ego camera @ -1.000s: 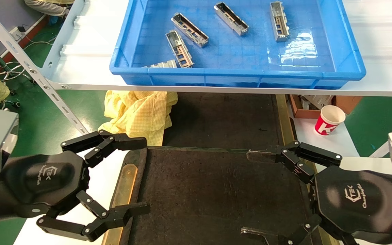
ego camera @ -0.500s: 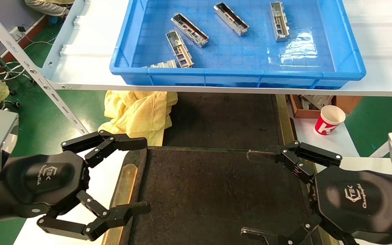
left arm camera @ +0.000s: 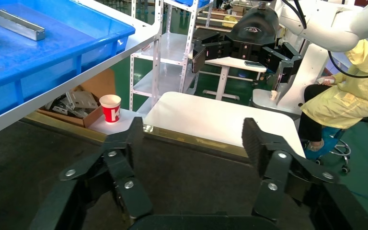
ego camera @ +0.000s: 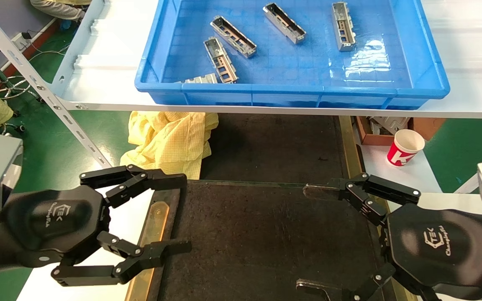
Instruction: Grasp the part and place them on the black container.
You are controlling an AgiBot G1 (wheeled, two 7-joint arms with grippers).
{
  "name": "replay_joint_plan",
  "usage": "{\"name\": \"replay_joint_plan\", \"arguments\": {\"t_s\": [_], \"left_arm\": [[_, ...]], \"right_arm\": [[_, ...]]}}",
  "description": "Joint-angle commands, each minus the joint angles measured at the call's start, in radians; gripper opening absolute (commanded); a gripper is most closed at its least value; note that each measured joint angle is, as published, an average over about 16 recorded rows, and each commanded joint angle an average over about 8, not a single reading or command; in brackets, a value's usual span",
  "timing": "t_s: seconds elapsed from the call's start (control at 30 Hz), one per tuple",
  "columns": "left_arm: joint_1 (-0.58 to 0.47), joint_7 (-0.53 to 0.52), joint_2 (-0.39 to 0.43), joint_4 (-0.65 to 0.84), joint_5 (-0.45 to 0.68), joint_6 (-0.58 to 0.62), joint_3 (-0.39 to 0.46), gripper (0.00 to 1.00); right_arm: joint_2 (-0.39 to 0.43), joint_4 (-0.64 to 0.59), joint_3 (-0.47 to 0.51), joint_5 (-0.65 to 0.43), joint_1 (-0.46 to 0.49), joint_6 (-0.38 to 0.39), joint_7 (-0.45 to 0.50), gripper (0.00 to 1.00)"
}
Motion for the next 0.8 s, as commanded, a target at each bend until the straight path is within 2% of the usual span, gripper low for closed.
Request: {"name": "replay_joint_plan", "arguments": {"t_s": [0.03, 0.8], "left_arm": [[0.0, 0.0, 0.0, 0.0, 0.0, 0.0, 0.0, 0.0], [0.0, 0.0, 0.0, 0.0, 0.0, 0.0, 0.0, 0.0]], "right_arm": [[0.0, 0.0, 0.0, 0.0, 0.0, 0.0, 0.0, 1.0], [0.0, 0.0, 0.0, 0.0, 0.0, 0.0, 0.0, 1.0]]}}
